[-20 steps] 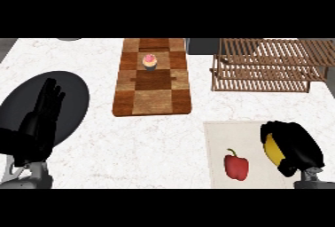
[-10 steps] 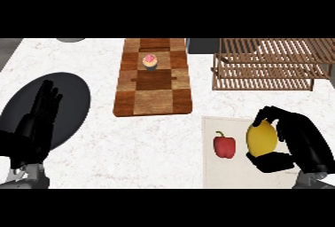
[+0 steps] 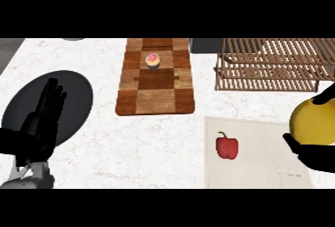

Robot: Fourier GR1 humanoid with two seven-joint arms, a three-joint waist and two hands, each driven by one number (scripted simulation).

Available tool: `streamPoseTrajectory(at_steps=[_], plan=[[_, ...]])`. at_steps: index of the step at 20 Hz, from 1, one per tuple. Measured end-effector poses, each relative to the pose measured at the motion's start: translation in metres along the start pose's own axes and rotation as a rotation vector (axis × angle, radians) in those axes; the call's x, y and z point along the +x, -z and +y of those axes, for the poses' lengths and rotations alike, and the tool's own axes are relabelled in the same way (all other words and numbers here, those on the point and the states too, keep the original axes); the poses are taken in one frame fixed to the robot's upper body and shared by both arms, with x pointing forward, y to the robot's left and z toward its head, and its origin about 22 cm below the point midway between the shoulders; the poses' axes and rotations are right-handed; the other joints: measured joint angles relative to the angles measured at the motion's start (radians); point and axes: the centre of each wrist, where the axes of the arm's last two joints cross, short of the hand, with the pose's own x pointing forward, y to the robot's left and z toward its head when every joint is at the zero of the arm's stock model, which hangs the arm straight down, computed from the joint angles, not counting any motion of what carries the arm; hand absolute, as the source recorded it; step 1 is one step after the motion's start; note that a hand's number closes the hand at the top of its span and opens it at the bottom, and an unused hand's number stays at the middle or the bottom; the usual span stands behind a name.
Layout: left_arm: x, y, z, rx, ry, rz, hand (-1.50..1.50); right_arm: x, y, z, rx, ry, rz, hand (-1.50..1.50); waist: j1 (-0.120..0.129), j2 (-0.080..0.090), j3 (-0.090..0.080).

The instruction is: Pick the lemon from the placemat and place it in the tiered shelf

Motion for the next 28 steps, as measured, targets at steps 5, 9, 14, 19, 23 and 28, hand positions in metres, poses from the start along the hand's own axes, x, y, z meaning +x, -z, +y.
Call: streamPoseTrajectory(at_steps=[5, 9, 14, 19, 23, 28], plan=[[-0.007, 0.002, -0.006, -0.004, -0.005, -0.003, 0.0, 0.005, 0.02, -0.025, -0.063, 0.022, 0.028, 1.5, 0.006, 0.003, 0.001], [-0.005, 0.006, -0.003, -0.011, -0.005, -0.005, 0.0, 0.002, 0.044, -0.031, -0.093, 0.031, 0.045, 1.5, 0.01, 0.005, 0.001], [-0.005, 0.009, -0.003, -0.013, -0.001, -0.008, 0.0, -0.006, 0.084, -0.023, -0.131, 0.057, 0.072, 1.5, 0.015, 0.007, 0.002], [0.0, 0.004, -0.002, -0.012, -0.003, -0.014, 0.0, -0.031, 0.108, -0.006, -0.165, 0.079, 0.069, 1.5, 0.016, 0.007, 0.002], [-0.005, 0.005, -0.008, -0.018, -0.006, -0.01, 0.0, -0.041, 0.134, 0.006, -0.188, 0.101, 0.061, 1.5, 0.017, 0.008, 0.002], [-0.002, 0.002, -0.006, -0.018, -0.003, -0.011, 0.0, -0.051, 0.163, 0.022, -0.202, 0.111, 0.051, 1.5, 0.019, 0.008, 0.002]])
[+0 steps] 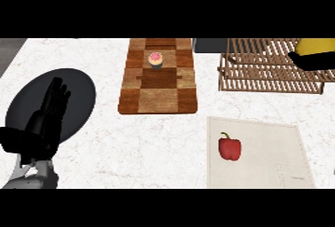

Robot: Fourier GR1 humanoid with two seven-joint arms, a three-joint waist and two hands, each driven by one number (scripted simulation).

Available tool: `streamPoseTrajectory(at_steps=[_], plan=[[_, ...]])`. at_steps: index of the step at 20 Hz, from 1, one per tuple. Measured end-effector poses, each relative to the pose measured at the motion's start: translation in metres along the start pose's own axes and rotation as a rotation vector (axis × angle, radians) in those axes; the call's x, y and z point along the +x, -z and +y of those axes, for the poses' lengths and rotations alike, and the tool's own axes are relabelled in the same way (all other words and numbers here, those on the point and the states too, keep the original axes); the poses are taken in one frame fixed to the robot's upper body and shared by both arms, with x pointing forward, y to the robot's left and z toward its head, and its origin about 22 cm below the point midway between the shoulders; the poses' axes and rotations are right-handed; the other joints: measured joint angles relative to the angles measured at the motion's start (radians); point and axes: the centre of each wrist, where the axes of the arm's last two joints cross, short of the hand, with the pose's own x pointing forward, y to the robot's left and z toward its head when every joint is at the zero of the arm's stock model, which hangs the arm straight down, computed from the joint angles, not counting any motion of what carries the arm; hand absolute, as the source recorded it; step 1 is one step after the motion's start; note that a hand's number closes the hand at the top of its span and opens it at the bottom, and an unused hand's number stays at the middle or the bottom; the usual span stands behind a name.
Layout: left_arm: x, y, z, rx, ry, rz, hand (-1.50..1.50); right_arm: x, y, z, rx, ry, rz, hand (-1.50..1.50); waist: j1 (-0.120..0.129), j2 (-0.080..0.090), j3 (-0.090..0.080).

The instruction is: Pick the lemon from the placemat and place it in the tiered shelf

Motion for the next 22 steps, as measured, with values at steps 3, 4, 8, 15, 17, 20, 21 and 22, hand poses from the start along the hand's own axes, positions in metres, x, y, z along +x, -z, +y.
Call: streamPoseTrajectory(at_steps=[3, 4, 8, 15, 17, 20, 21, 22], plan=[[0.002, 0.001, -0.004, -0.006, -0.004, -0.003, 0.0, -0.005, 0.014, 0.009, 0.009, -0.019, -0.012, 1.5, 0.001, 0.0, 0.0], [0.004, 0.004, -0.002, -0.002, 0.001, -0.004, 0.0, -0.009, 0.018, 0.015, 0.007, -0.02, -0.008, 1.5, 0.001, 0.001, 0.0], [0.002, 0.008, -0.002, 0.0, 0.0, -0.006, 0.0, -0.014, 0.032, 0.023, -0.019, 0.068, 0.036, -1.5, 0.003, 0.002, 0.0], [0.004, 0.002, -0.002, -0.006, 0.002, 0.0, 0.0, -0.031, 0.048, 0.035, 0.057, 0.129, 0.065, -1.5, 0.003, 0.001, 0.0], [0.01, 0.0, -0.002, -0.006, 0.001, -0.002, 0.0, -0.031, 0.053, 0.038, 0.062, 0.153, 0.06, -1.5, 0.005, 0.001, 0.0], [0.007, 0.0, -0.003, 0.0, -0.004, 0.004, 0.0, -0.028, 0.058, 0.035, 0.064, 0.2, 0.028, -1.5, 0.003, 0.001, 0.0], [0.009, 0.0, 0.0, 0.002, -0.003, 0.004, 0.0, -0.029, 0.06, 0.031, 0.058, 0.218, 0.017, -1.5, 0.002, 0.0, 0.0], [0.006, -0.001, 0.001, 0.004, -0.002, 0.003, 0.0, -0.032, 0.061, 0.028, 0.048, 0.239, 0.005, -1.5, 0.001, 0.0, 0.0]])
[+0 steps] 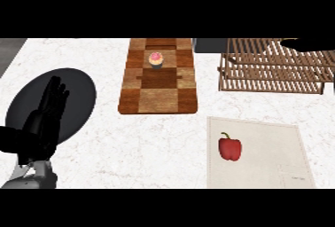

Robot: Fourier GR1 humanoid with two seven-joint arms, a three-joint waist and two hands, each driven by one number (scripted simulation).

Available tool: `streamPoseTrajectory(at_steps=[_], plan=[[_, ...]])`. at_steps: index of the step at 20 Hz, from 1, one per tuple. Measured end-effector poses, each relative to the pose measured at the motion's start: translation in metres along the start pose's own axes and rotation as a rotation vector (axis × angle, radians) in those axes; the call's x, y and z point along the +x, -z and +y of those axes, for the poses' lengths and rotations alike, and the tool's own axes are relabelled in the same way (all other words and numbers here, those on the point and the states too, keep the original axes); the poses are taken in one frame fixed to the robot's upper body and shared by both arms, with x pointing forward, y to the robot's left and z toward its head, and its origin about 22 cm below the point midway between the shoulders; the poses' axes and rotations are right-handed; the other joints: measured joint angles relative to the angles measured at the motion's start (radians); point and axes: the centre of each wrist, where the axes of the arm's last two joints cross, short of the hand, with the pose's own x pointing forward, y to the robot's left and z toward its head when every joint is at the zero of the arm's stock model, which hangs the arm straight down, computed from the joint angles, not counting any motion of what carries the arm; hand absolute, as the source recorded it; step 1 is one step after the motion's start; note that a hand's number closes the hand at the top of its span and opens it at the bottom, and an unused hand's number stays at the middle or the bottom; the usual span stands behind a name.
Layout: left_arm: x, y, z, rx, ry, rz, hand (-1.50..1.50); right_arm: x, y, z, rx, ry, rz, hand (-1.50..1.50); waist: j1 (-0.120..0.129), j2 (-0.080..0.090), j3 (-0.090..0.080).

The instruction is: Pick the lemon from the placemat and place it in the tiered shelf

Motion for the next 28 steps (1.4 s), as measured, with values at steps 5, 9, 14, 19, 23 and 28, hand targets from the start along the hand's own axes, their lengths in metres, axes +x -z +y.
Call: streamPoseTrajectory(at_steps=[5, 9, 14, 19, 23, 28], plan=[[-0.003, 0.001, 0.001, -0.001, 0.005, 0.003, 0.0, 0.023, 0.005, -0.022, -0.067, 0.111, -0.02, -1.5, -0.008, -0.003, 0.0], [-0.004, 0.001, 0.004, 0.01, 0.004, 0.004, 0.0, 0.023, 0.004, -0.059, -0.148, 0.154, 0.015, -1.5, -0.015, -0.005, -0.001], [-0.003, 0.001, 0.003, 0.016, 0.004, 0.005, 0.0, 0.005, -0.005, -0.112, -0.227, 0.177, 0.105, -1.5, -0.022, -0.007, -0.001], [-0.006, 0.002, 0.008, 0.026, 0.011, 0.005, 0.0, -0.023, -0.027, -0.178, -0.253, 0.189, 0.144, -1.5, -0.027, -0.007, -0.001], [-0.009, 0.008, 0.011, 0.019, 0.004, 0.003, 0.0, -0.047, -0.048, -0.221, -0.237, 0.198, 0.153, -1.5, -0.027, -0.006, 0.0], [-0.003, 0.006, 0.003, 0.014, -0.003, 0.005, 0.0, -0.064, -0.067, -0.262, -0.207, 0.213, 0.135, -1.5, -0.02, -0.005, 0.0]])
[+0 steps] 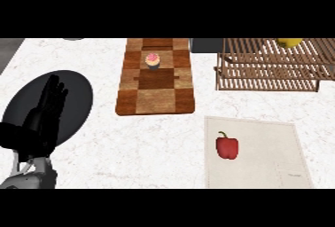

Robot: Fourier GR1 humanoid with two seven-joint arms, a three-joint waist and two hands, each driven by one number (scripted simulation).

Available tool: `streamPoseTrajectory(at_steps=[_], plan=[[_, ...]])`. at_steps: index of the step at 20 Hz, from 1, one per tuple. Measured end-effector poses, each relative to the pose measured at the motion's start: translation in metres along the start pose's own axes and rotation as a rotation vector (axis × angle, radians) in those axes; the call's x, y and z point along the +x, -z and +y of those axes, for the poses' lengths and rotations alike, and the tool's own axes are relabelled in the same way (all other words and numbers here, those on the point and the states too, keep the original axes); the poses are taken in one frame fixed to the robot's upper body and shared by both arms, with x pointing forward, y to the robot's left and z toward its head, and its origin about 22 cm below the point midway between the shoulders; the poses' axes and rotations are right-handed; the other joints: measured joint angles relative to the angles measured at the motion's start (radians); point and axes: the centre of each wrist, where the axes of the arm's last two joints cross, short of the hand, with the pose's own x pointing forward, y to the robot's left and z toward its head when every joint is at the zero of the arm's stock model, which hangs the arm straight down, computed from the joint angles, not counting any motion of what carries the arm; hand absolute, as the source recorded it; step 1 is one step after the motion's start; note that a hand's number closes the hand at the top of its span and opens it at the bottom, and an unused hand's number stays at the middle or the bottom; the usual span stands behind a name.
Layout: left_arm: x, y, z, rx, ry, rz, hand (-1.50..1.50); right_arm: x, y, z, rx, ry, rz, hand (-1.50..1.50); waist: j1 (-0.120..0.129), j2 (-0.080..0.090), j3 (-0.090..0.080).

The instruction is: Pick the lemon from the placemat and place it in the tiered shelf

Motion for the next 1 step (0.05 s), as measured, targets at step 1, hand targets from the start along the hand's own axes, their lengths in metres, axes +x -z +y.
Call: streamPoseTrajectory(at_steps=[1], plan=[[0.0031, -0.0005, -0.0025, -0.002, 0.003, 0.002, 0.0, -0.0019, -0.0012, -0.009, 0.001, 0.005, -0.002, -1.5, 0.001, 0.0, 0.0]])
